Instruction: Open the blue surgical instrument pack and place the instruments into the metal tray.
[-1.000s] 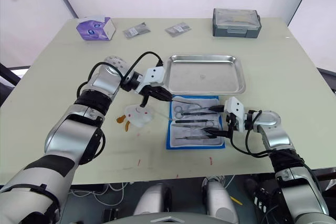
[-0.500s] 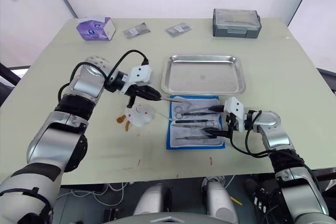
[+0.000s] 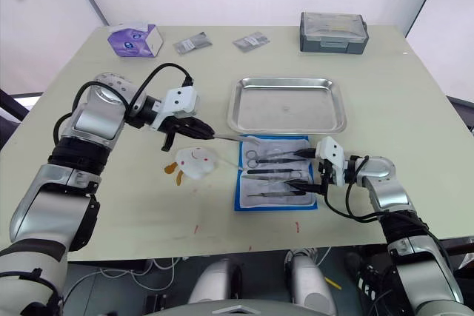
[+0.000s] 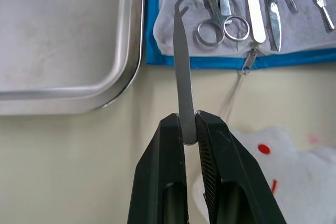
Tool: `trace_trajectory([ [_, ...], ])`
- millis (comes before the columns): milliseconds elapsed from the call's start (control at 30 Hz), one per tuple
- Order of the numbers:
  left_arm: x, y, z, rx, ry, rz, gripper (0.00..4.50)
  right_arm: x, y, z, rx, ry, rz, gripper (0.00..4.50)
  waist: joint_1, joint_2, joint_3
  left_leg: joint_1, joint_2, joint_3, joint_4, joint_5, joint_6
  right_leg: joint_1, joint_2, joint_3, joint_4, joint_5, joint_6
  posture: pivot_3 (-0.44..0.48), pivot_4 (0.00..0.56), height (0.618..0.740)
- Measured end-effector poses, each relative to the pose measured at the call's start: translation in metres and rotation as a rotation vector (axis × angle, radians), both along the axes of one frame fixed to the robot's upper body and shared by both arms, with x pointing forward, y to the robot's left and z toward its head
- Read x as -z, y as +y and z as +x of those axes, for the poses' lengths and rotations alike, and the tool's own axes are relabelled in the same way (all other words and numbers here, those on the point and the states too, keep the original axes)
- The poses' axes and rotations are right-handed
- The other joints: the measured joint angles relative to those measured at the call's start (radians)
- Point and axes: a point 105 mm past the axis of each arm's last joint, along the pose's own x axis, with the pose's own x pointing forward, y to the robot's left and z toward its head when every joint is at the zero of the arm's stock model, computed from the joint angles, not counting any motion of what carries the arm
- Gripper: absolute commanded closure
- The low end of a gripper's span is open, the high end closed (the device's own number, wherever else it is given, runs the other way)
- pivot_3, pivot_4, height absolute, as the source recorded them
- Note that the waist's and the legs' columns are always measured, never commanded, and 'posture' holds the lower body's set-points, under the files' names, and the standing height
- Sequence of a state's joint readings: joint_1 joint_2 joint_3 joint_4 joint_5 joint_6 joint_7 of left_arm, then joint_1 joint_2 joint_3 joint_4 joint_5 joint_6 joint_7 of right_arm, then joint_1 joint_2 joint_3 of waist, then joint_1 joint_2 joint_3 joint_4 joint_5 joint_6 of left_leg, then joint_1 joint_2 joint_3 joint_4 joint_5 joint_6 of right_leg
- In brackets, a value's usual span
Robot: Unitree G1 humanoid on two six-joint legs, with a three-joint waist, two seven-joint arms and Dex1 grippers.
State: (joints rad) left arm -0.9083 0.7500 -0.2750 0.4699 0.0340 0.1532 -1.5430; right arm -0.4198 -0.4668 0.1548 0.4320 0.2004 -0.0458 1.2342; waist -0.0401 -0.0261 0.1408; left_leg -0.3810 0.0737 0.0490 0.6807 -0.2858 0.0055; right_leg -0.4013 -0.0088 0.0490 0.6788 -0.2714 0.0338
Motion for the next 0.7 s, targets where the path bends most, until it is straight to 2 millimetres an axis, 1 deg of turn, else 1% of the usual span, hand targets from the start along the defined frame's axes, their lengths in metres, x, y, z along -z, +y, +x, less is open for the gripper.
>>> trace_trajectory([
  [167, -0.007, 0.001, -0.003, -0.007, -0.002, -0.021, 4.46, 0.000, 0.000, 0.000, 0.000, 0.000, 0.000, 0.00, 0.000, 0.000, 0.000, 0.000, 0.000, 0.000, 0.000, 0.000, 0.000, 0.000, 0.000, 0.000, 0.000, 0.000, 0.000, 0.000, 0.150, 0.731],
  [300, -0.027, -0.008, -0.003, -0.032, -0.017, -0.171, 4.46, 0.000, 0.000, 0.000, 0.001, 0.002, 0.001, 0.00, 0.000, -0.001, 0.000, 0.000, 0.000, 0.000, 0.000, 0.000, 0.000, 0.000, 0.000, 0.000, 0.000, 0.000, 0.000, 0.000, 0.150, 0.731],
  [433, -0.035, -0.023, 0.007, -0.090, -0.065, -0.289, 4.46, 0.000, 0.000, 0.001, 0.002, 0.003, 0.001, 0.00, 0.001, -0.002, -0.001, 0.000, 0.000, 0.000, 0.000, 0.000, 0.000, 0.000, 0.000, 0.000, 0.000, 0.000, 0.000, 0.000, 0.150, 0.731],
  [467, -0.037, -0.030, 0.012, -0.128, -0.081, -0.332, 4.46, 0.000, 0.000, 0.001, 0.002, 0.003, 0.002, 0.00, 0.001, -0.002, -0.001, 0.000, 0.000, 0.000, 0.000, 0.000, 0.000, 0.000, 0.000, 0.000, 0.000, 0.000, 0.000, 0.000, 0.150, 0.731],
  [600, -0.044, -0.044, 0.029, -0.268, -0.149, -0.458, 4.46, 0.001, 0.000, 0.001, 0.003, 0.003, 0.001, 0.00, 0.003, -0.002, -0.001, 0.000, 0.000, -0.001, 0.000, 0.000, 0.000, 0.001, -0.001, 0.000, 0.000, 0.000, 0.000, 0.000, 0.150, 0.731],
  [633, -0.044, -0.049, 0.034, -0.320, -0.156, -0.491, 4.46, 0.001, 0.000, 0.001, 0.003, 0.003, 0.001, 0.00, 0.002, -0.002, -0.002, 0.000, 0.000, 0.000, 0.000, 0.000, 0.000, 0.001, -0.001, 0.000, 0.000, 0.000, 0.000, 0.000, 0.150, 0.731],
  [700, -0.039, -0.055, 0.037, -0.386, -0.157, -0.512, 4.46, 0.001, 0.001, 0.001, 0.002, 0.003, 0.003, 0.00, 0.000, -0.002, -0.002, 0.000, 0.000, 0.000, 0.000, 0.000, 0.000, 0.000, 0.000, 0.000, 0.000, 0.000, 0.000, 0.000, 0.150, 0.731],
])
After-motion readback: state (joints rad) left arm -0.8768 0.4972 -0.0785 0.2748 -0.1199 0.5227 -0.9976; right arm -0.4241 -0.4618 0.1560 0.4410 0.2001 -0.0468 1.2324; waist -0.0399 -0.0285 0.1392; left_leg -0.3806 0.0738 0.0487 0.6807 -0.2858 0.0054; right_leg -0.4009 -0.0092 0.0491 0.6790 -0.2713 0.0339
